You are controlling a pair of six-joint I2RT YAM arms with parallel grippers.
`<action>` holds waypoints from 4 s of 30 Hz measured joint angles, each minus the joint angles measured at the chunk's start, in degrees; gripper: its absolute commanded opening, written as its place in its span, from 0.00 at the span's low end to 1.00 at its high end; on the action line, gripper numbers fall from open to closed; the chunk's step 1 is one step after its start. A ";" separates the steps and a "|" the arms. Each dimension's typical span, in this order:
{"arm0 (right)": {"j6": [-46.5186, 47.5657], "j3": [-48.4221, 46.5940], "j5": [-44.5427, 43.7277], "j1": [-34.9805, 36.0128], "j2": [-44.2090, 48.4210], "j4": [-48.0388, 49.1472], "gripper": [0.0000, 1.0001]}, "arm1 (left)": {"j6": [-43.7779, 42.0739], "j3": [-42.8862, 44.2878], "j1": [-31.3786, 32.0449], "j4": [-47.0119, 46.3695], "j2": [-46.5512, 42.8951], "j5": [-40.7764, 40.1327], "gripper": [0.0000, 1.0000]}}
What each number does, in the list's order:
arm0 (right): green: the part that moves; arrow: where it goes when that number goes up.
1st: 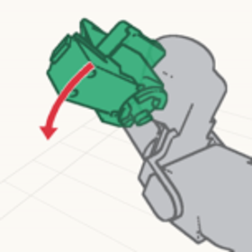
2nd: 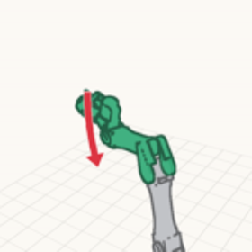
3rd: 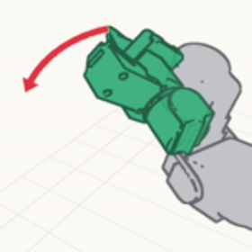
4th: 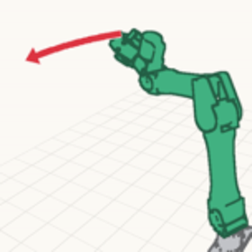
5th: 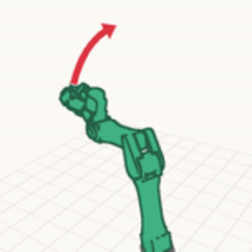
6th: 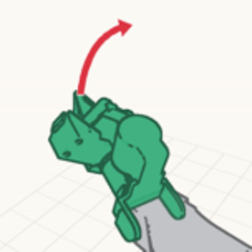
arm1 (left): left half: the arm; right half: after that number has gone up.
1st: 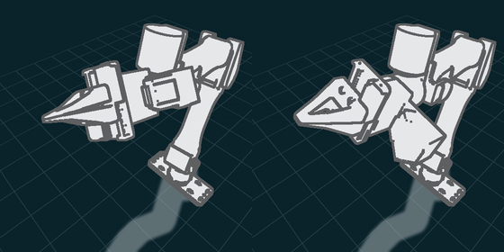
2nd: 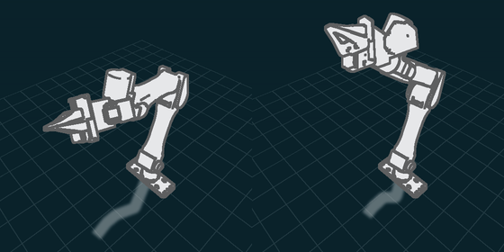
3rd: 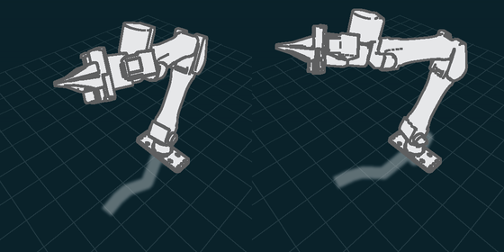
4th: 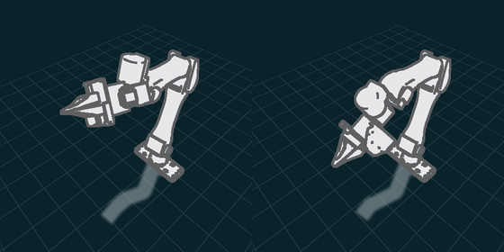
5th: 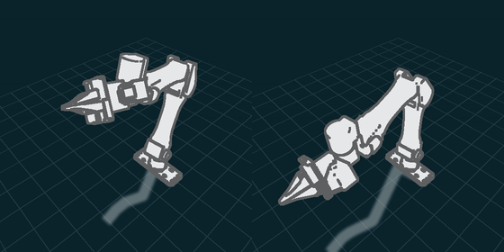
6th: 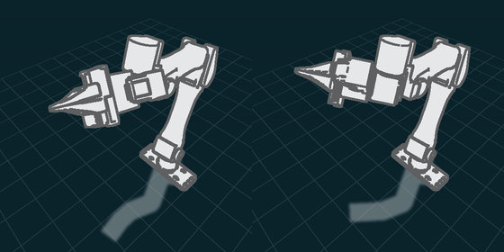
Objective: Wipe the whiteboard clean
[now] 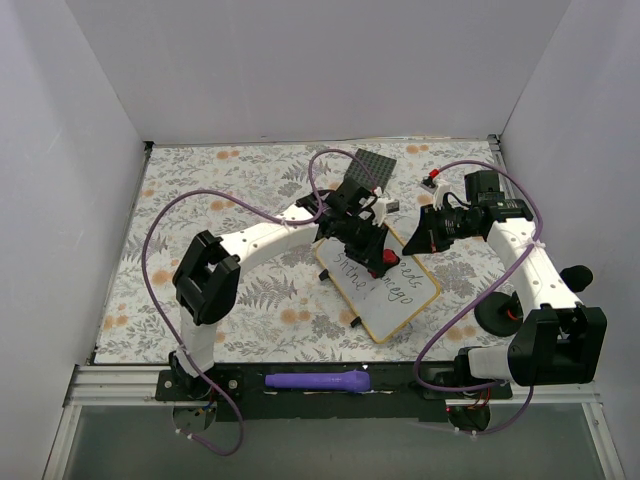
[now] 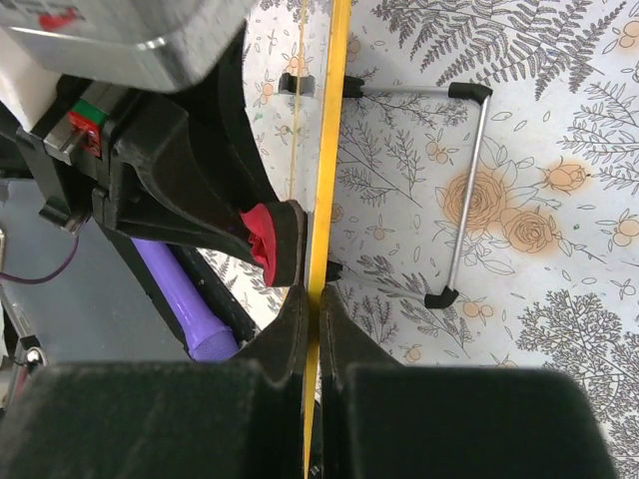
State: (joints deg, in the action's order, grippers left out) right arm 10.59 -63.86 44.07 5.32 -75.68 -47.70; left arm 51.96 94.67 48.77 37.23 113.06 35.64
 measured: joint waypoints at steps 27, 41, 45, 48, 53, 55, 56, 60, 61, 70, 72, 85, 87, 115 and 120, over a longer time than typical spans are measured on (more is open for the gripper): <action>-7.74 5.62 -1.42 0.33 5.68 7.56 0.01 | 13.88 -7.67 -0.48 -6.78 -3.65 -2.03 0.00; -8.94 5.64 -1.84 0.39 5.68 7.67 0.01 | 14.25 -4.61 8.04 -7.50 -3.45 -5.20 0.00; -9.40 6.01 -2.43 0.13 5.79 7.93 0.01 | 15.02 -3.78 10.64 -7.65 -2.86 -5.79 0.00; -9.40 6.29 -2.38 0.15 6.08 8.46 0.01 | 14.97 -3.80 9.77 -7.50 -2.86 -6.56 0.00; -9.25 6.69 -2.78 0.52 6.75 9.11 0.01 | 14.97 -4.63 6.38 -7.10 -3.32 -8.57 0.00; -9.35 6.78 -2.86 0.52 6.80 9.29 0.01 | 14.97 -4.68 5.79 -6.93 -3.58 -9.33 0.00; -9.38 6.93 -2.89 0.52 6.88 9.46 0.01 | 14.97 -4.66 5.81 -6.86 -3.69 -9.75 0.00; -9.99 7.52 -3.52 0.48 7.61 10.03 0.01 | 14.93 -4.63 7.72 -6.91 -3.78 -11.80 0.00; -10.14 7.52 -3.65 0.48 7.67 10.01 0.01 | 14.93 -4.63 8.48 -6.99 -3.82 -12.48 0.00; -10.84 8.28 -3.50 0.44 8.17 10.84 0.01 | 15.67 -4.59 13.99 -8.15 -3.85 -17.90 0.00; -10.91 8.46 -3.50 0.46 8.28 11.19 0.01 | 16.22 -4.15 13.81 -7.61 -3.85 -18.60 0.00; -12.17 9.05 -3.82 0.46 8.52 12.48 0.01 | 17.38 -1.29 12.85 -6.01 -3.78 -22.03 0.00; -12.17 9.05 -3.85 0.46 8.52 12.44 0.01 | 17.22 -1.36 13.62 -6.25 -3.78 -22.60 0.00; -12.79 9.33 -2.99 0.44 8.81 12.74 0.01 | 14.08 -11.91 14.47 -9.62 -7.58 -18.34 0.00; -13.25 9.33 -2.54 0.59 8.85 12.63 0.01 | 14.47 -12.44 15.30 -9.44 -7.48 -16.57 0.00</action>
State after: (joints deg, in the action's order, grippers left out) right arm -2.66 -54.52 41.54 5.91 -66.83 -35.07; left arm 66.43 82.24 64.07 27.79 105.58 19.07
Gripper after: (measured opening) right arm 0.042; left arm 0.146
